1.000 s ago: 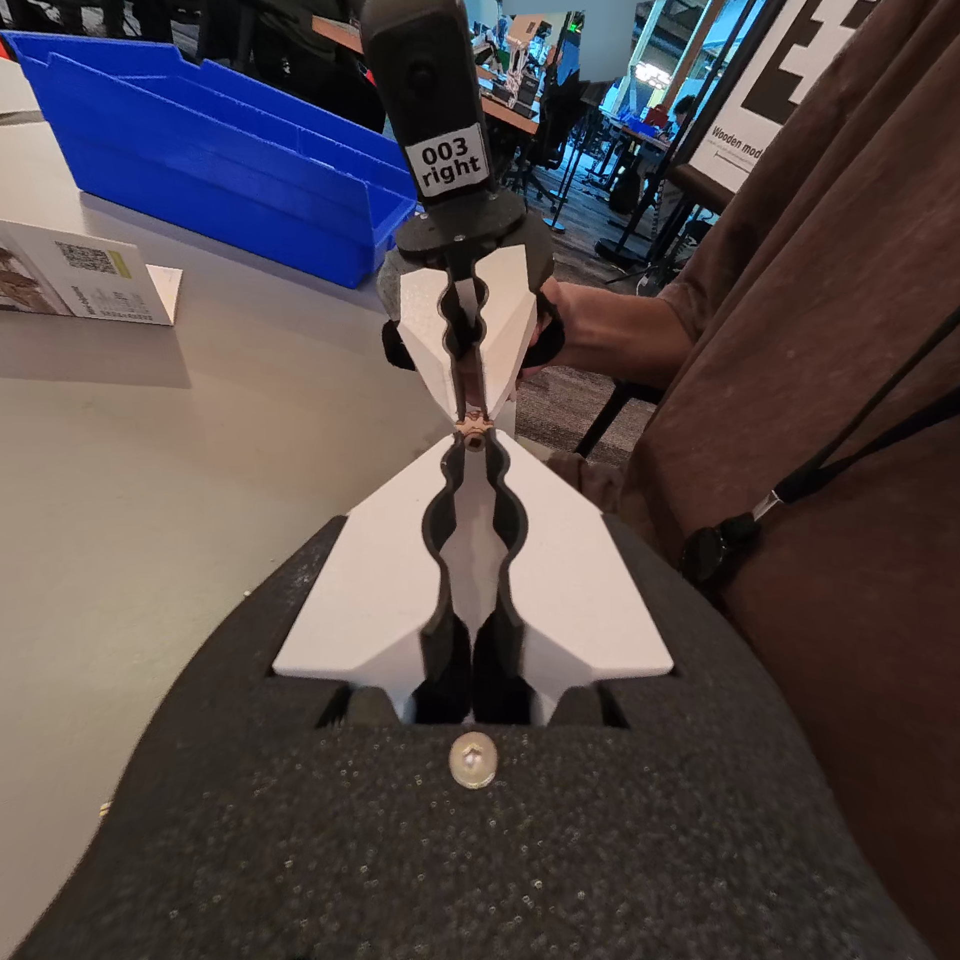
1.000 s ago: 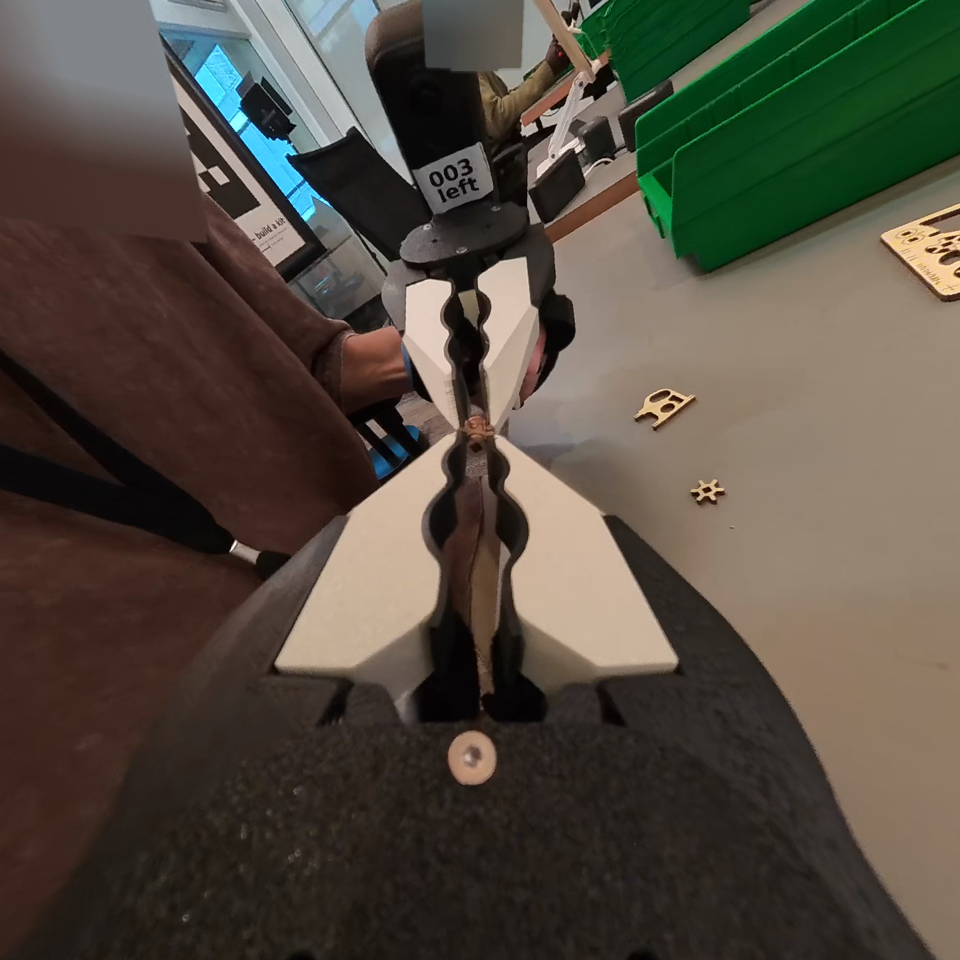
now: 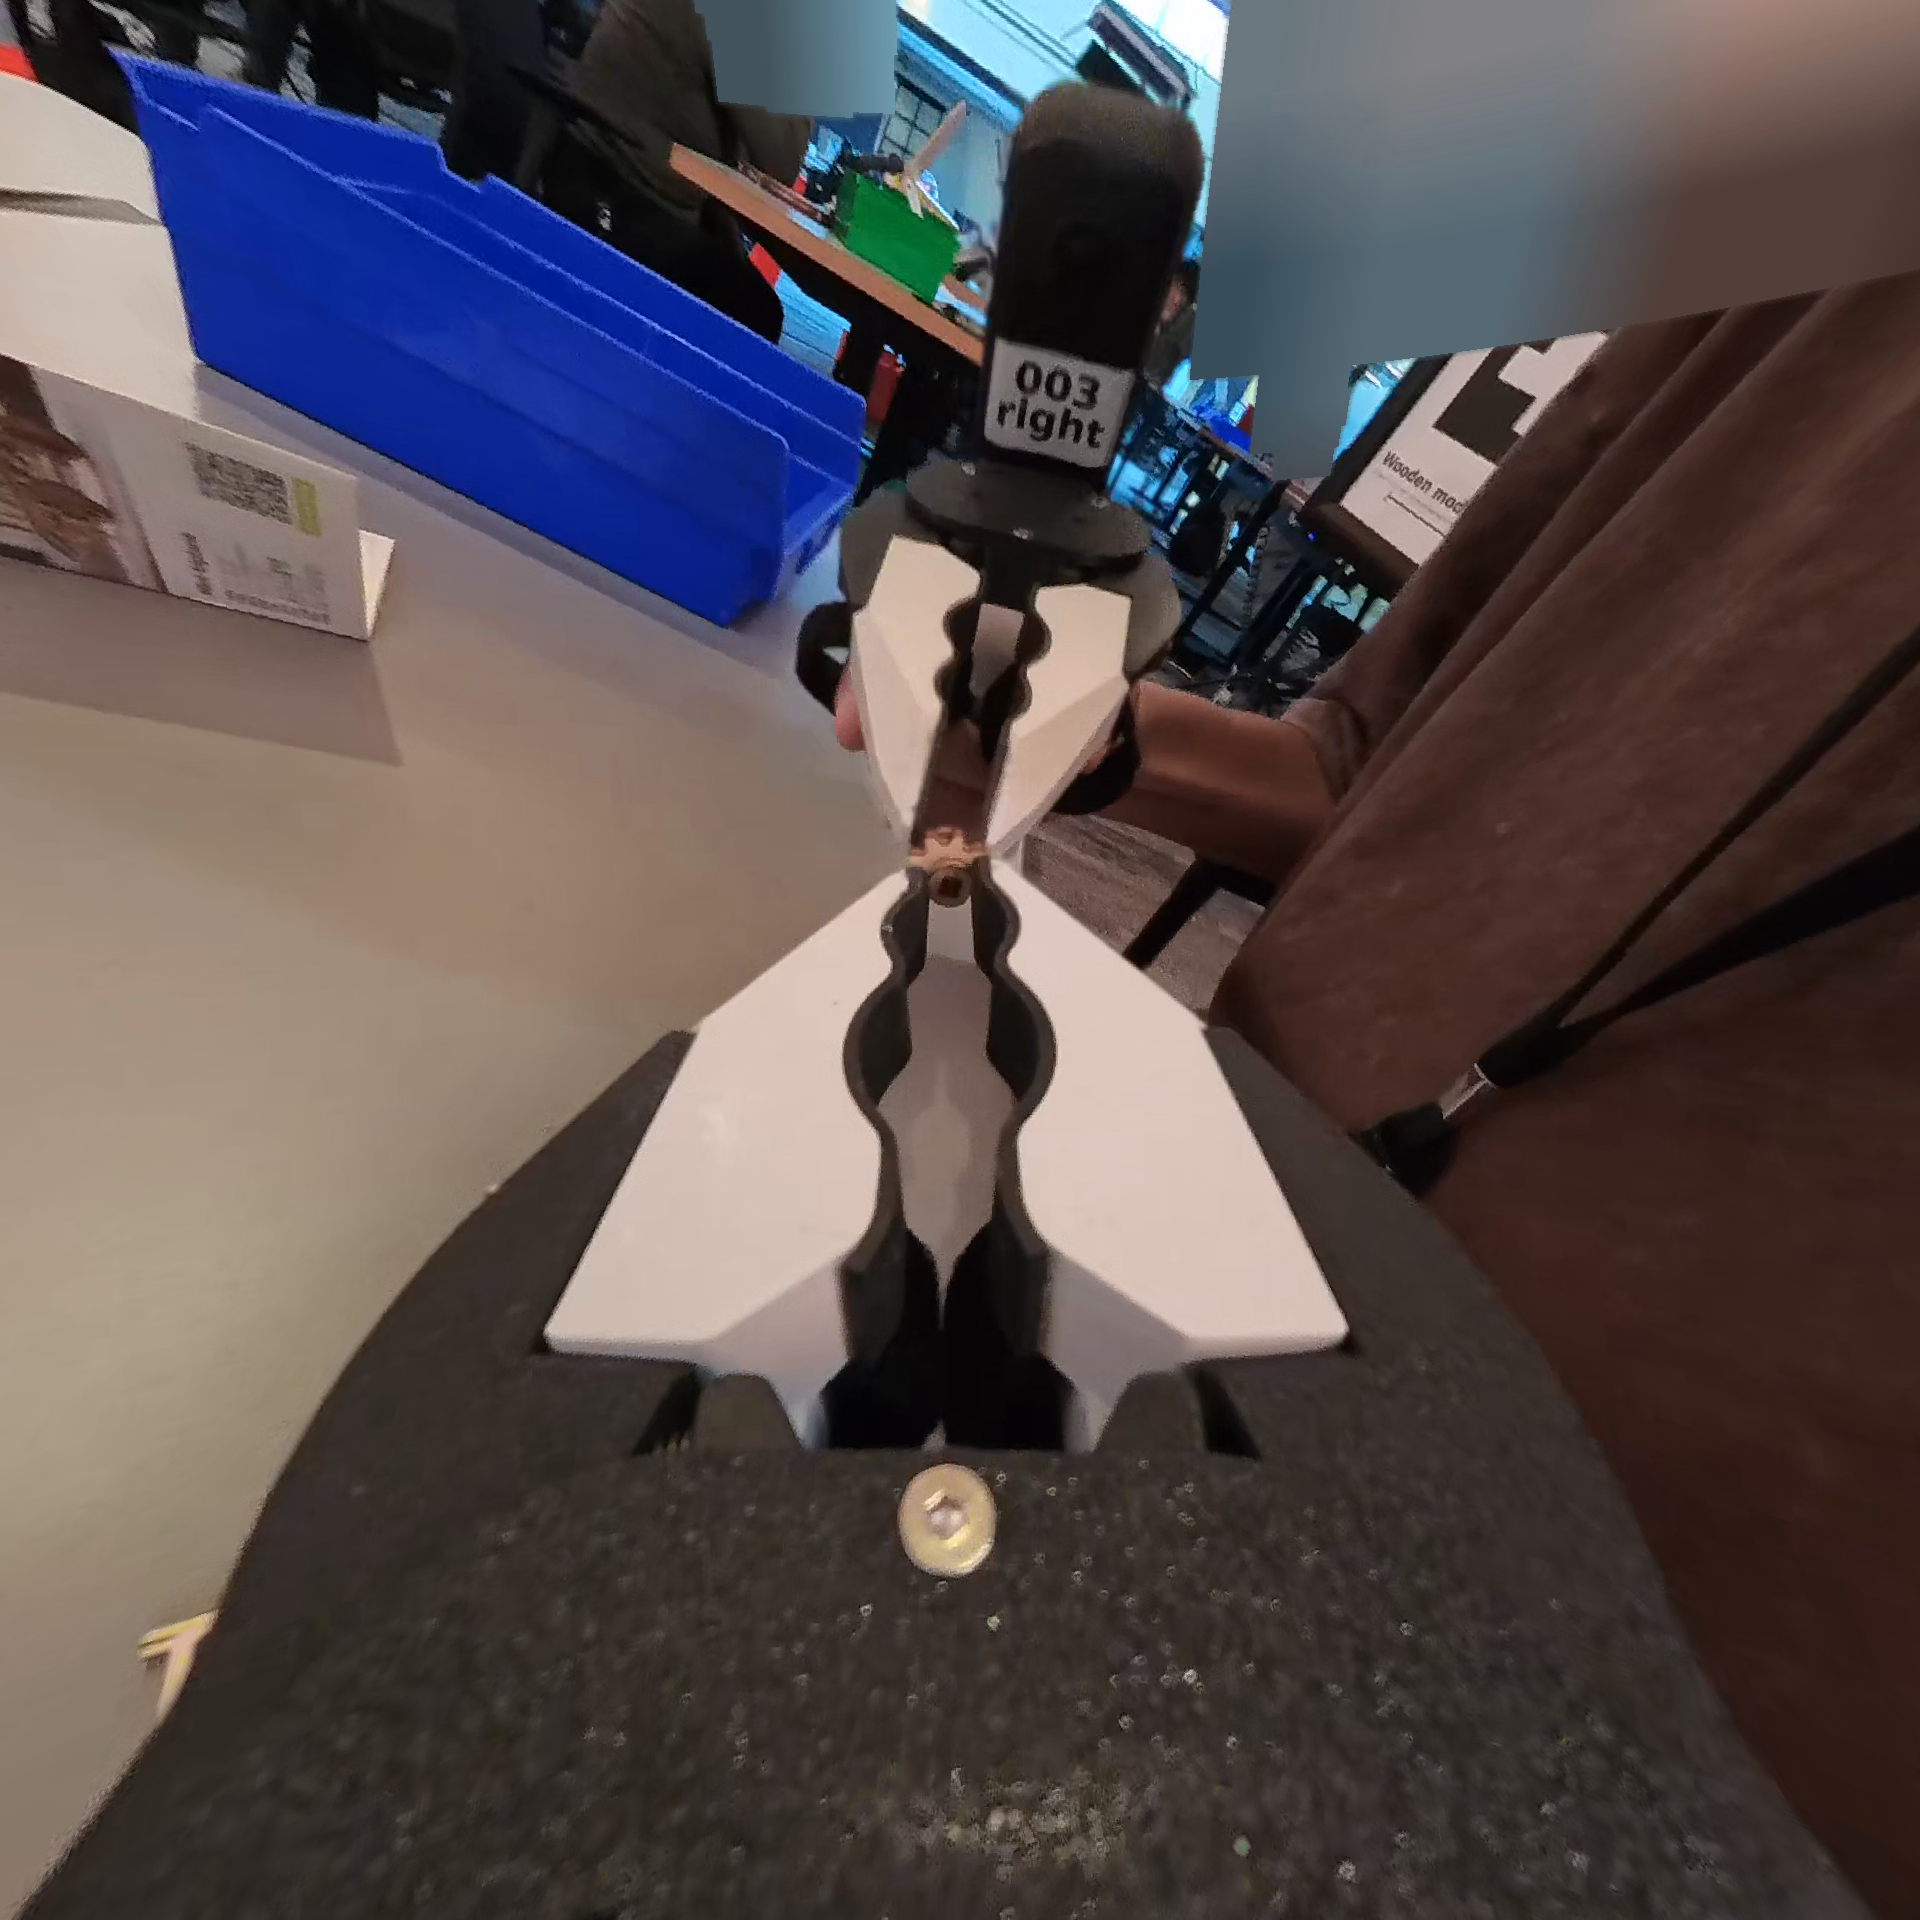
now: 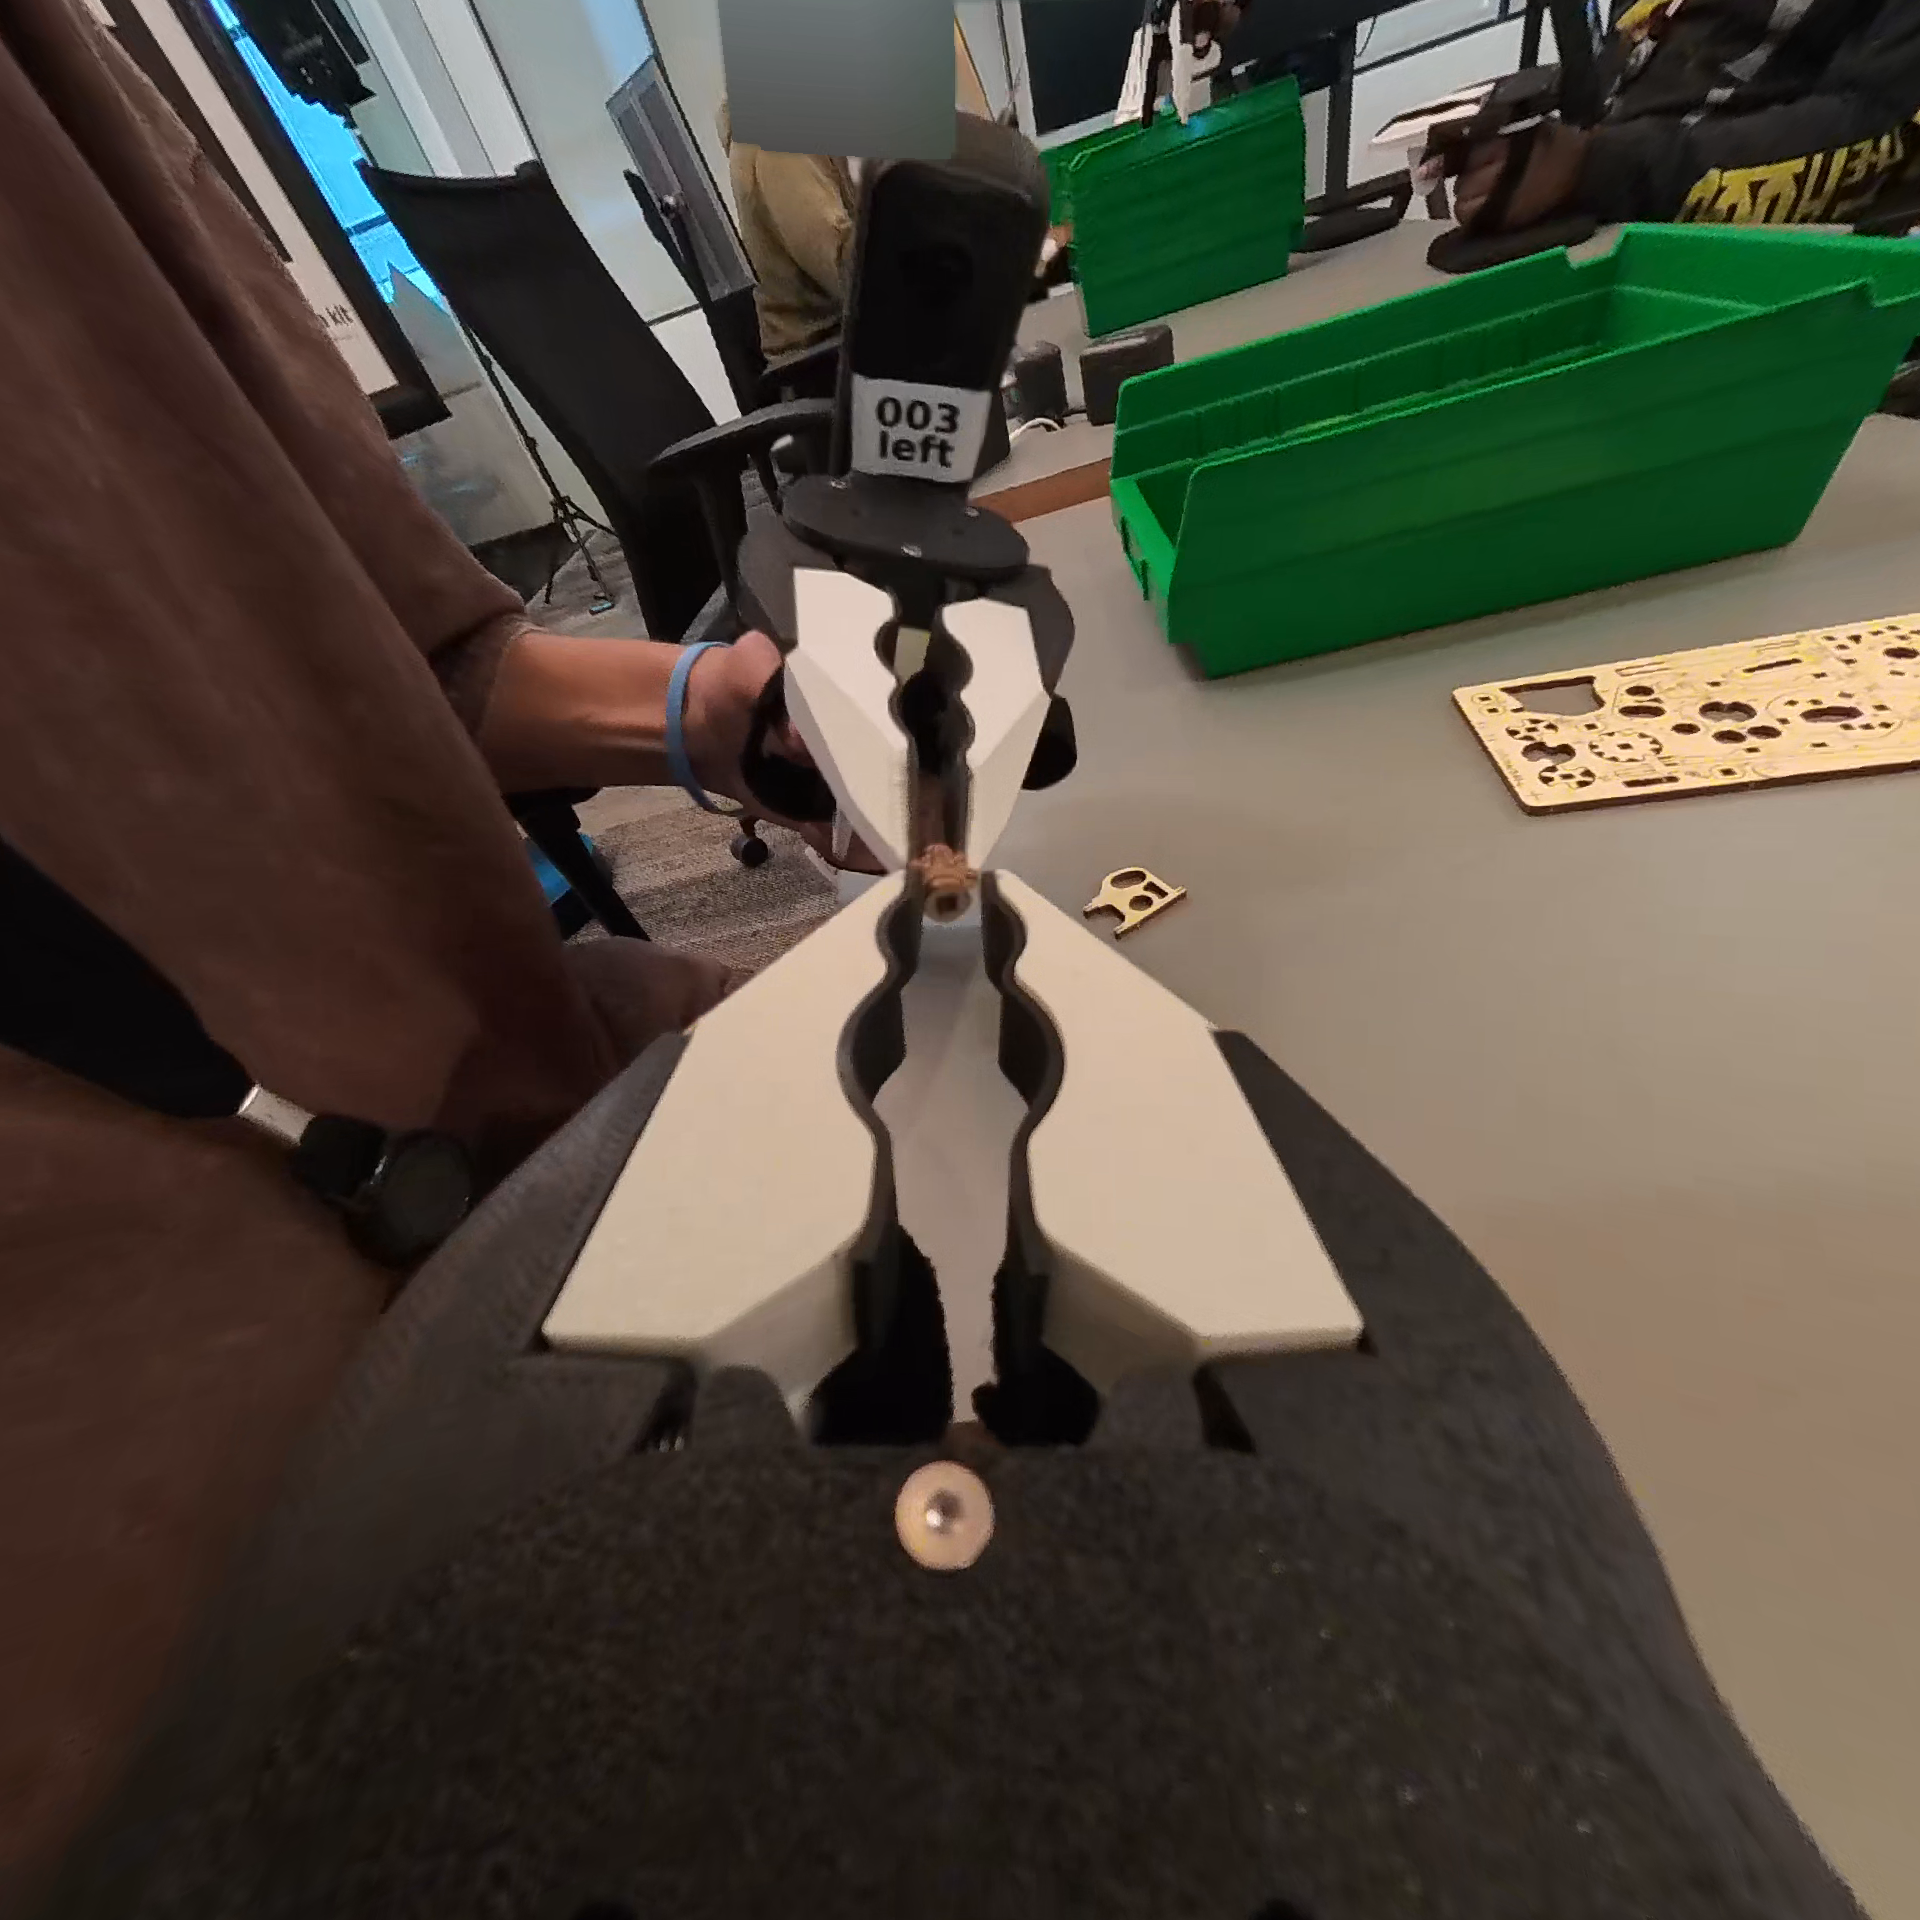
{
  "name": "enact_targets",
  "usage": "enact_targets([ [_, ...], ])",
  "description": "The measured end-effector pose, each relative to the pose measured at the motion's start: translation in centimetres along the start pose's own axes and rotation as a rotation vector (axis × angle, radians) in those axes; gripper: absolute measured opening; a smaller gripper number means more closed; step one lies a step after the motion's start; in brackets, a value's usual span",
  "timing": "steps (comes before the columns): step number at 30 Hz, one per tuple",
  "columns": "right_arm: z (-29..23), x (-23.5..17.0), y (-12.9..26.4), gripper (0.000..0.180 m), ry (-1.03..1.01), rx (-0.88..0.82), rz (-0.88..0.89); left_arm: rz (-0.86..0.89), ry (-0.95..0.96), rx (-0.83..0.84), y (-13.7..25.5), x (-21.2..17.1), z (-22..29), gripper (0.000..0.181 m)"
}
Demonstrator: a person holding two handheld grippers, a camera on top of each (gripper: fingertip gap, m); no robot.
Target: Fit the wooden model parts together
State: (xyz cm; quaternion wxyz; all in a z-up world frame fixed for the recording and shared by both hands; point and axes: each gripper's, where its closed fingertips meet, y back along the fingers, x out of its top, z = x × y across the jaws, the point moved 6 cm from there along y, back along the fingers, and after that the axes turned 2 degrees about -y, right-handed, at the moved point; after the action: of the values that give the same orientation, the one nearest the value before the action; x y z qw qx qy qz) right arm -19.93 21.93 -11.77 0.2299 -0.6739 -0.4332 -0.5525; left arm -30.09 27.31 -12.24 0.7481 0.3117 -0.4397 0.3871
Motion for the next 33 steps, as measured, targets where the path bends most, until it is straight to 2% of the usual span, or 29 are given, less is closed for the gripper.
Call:
enact_targets([
  [12,-0.8,-0.7,0.0,0.013,0.05,0.029,-0.065,-0.017,0.071,-0.063,-0.5,-0.6,0.3,0.006],
  [19,-1.1,-0.7,0.1,0.007,0.079,0.005,-0.112,-0.014,0.117,-0.103,-0.4,-0.8,0.2,0.005],
  [33,-1.3,-0.7,0.3,0.006,0.091,0.001,-0.146,-0.075,0.02,-0.065,-0.4,-0.9,0.6,0.005],
])
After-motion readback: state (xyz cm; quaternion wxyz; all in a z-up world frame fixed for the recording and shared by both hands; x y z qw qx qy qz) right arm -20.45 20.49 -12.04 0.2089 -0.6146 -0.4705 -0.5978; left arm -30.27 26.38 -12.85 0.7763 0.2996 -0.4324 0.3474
